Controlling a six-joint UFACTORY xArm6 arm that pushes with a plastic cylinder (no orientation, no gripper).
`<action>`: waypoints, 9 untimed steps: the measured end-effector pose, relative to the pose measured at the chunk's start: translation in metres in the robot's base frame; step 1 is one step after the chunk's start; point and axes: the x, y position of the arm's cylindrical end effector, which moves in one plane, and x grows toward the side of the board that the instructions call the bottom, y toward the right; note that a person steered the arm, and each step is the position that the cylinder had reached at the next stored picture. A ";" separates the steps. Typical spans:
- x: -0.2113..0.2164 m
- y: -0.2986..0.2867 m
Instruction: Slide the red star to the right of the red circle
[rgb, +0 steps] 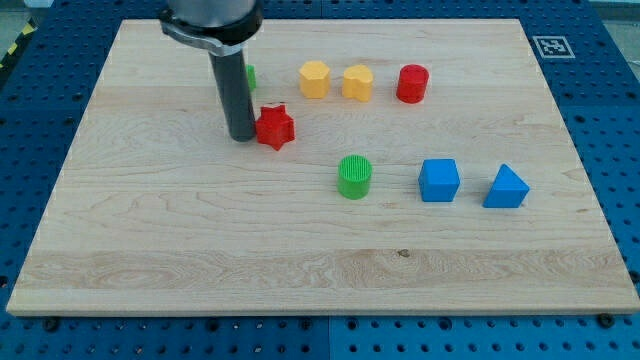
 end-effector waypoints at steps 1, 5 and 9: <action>0.000 0.032; 0.011 0.139; 0.017 0.287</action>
